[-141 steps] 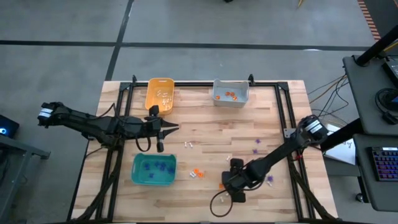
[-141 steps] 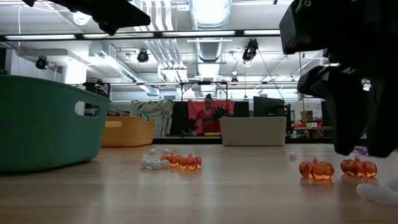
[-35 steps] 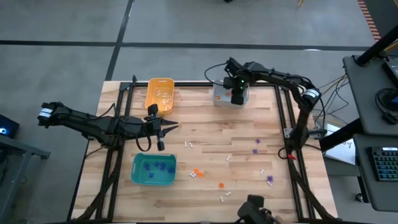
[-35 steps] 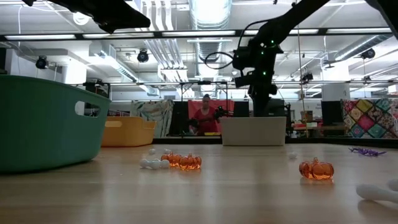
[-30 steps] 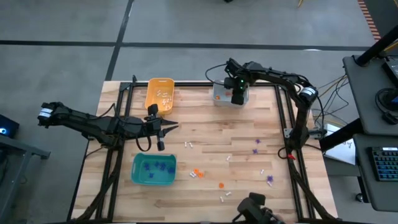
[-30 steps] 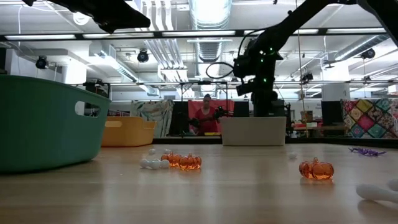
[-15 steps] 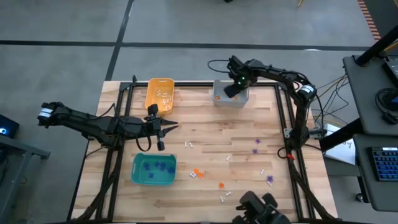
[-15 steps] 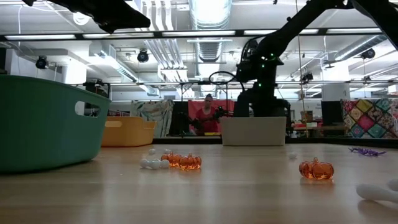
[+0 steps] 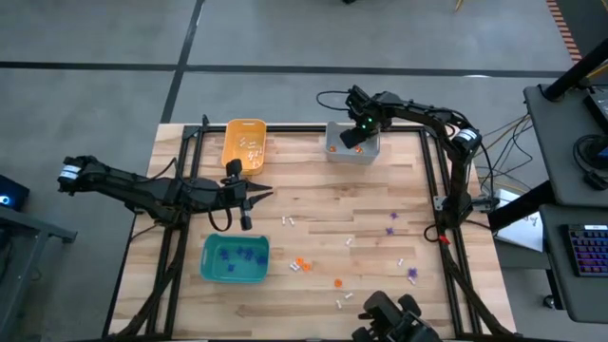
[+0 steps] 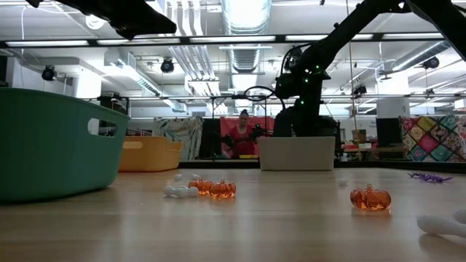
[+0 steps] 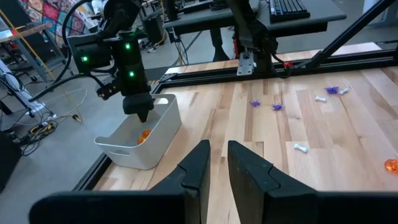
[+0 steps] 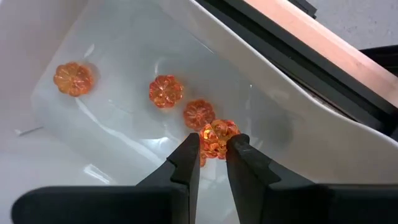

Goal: Sort Halloween decoration
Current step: Put the orange pumpkin toy into the gray bin, then put the blue spider toy into the green bin

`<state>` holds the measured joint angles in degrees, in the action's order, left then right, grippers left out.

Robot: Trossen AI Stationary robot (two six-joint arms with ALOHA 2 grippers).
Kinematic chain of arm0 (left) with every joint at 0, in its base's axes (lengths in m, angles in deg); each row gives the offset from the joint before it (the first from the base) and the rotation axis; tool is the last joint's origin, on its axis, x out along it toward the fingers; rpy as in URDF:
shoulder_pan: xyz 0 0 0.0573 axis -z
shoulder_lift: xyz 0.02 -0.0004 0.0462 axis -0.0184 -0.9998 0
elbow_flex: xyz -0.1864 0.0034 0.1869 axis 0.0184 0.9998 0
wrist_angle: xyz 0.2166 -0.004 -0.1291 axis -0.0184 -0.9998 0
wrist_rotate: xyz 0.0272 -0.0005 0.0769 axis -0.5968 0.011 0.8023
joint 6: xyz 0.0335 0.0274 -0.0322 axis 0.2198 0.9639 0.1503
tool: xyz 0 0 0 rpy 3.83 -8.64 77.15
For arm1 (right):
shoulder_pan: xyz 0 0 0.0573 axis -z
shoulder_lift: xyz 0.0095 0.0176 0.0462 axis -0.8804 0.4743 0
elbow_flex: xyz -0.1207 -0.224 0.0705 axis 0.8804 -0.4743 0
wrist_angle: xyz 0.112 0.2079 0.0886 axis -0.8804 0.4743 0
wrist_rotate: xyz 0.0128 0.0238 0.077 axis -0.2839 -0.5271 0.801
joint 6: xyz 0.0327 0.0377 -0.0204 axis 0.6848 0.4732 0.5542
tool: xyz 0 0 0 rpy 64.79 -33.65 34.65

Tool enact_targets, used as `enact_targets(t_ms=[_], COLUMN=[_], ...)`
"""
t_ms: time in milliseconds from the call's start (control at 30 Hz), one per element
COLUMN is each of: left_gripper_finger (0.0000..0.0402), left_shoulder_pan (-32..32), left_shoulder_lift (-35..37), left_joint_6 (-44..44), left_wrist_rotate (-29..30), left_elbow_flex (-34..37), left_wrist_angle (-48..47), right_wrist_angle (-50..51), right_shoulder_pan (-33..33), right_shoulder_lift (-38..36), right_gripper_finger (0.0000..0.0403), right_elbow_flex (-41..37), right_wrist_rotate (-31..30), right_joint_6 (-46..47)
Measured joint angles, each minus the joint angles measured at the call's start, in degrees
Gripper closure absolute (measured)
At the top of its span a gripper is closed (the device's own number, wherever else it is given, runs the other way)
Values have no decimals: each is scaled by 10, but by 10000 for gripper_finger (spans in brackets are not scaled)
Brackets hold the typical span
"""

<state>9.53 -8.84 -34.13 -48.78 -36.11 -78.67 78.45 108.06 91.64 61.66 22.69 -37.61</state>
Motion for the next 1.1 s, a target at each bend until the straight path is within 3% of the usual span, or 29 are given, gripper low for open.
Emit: enact_targets(t_ms=[133,600,900,1100], left_gripper_finger=[362,362,362,362], left_shoulder_pan=[0,0,0,0], left_shoulder_lift=[0,-11,-12,-12], left_joint_6=[0,-1,-4,-6], left_wrist_rotate=[0,0,0,0], left_elbow_flex=[0,0,0,0], left_wrist_angle=[-1,-2,0,0], right_wrist_angle=[1,11,116,238], right_shoulder_pan=[0,0,-12,-64], right_shoulder_lift=[0,-4,-45,-85], right_gripper_finger=[333,249,256,268], right_elbow_flex=[0,10,67,68], right_wrist_rotate=[0,0,73,75], right_joint_6=[-3,-17,-11,-27])
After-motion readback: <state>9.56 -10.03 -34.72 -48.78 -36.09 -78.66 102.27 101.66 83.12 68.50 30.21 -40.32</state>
